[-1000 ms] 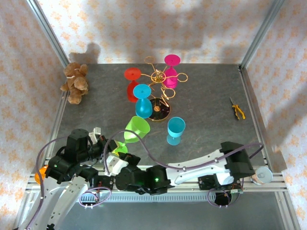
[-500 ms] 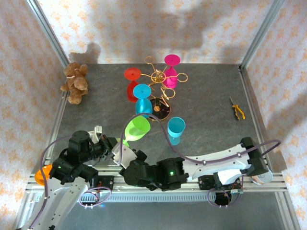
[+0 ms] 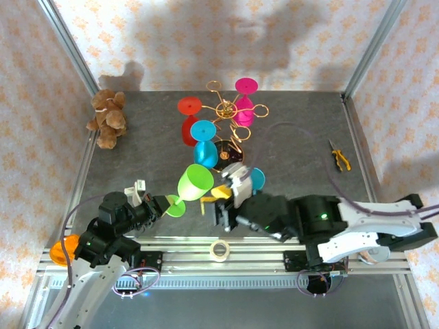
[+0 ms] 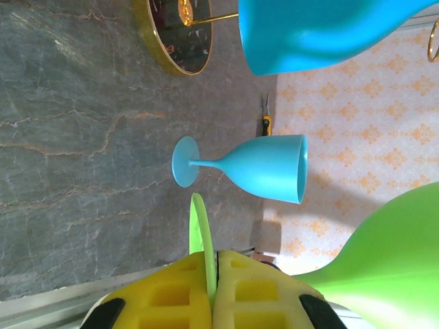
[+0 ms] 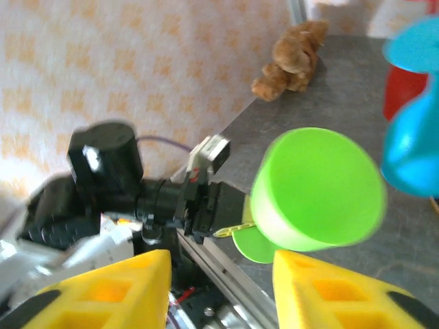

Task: Take the wine glass off the wine glass rack

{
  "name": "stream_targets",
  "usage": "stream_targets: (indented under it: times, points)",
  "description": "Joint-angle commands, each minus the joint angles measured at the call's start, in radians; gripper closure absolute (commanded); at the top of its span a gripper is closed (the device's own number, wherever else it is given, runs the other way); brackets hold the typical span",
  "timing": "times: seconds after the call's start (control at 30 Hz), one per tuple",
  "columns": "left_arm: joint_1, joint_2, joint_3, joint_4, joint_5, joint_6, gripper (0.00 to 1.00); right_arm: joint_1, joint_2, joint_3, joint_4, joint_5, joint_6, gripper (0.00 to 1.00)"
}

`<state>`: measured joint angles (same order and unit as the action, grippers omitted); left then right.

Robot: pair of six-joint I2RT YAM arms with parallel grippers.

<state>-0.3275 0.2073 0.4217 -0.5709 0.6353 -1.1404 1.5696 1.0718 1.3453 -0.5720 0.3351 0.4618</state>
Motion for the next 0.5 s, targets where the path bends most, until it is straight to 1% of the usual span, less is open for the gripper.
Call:
stream_targets:
  times: [0.0,0.07,0.1,0.27,0.33,0.47]
  points:
    - [-0.004,-0.025,-0.018,0.099,-0.001,0.001,1.0,-0.097,-0.084,-0.102,0.003,-0.179,0.146,0.46]
    - [-0.004,-0.026,-0.023,0.114,0.0,0.003,1.0,-0.186,-0.117,-0.136,0.014,-0.267,0.192,0.41]
    - [-0.003,-0.027,-0.026,0.123,0.002,0.004,1.0,-0.226,-0.127,-0.147,0.012,-0.303,0.207,0.4]
    - [-0.004,-0.025,-0.046,0.178,0.024,-0.024,1.0,-0.349,-0.126,-0.157,0.015,-0.421,0.215,0.36]
    - [-0.004,-0.028,-0.046,0.18,0.026,-0.024,1.0,-0.397,-0.113,-0.155,0.024,-0.474,0.22,0.36]
    - [-0.005,-0.034,-0.044,0.177,0.029,-0.025,1.0,-0.469,-0.075,-0.158,0.067,-0.571,0.225,0.4]
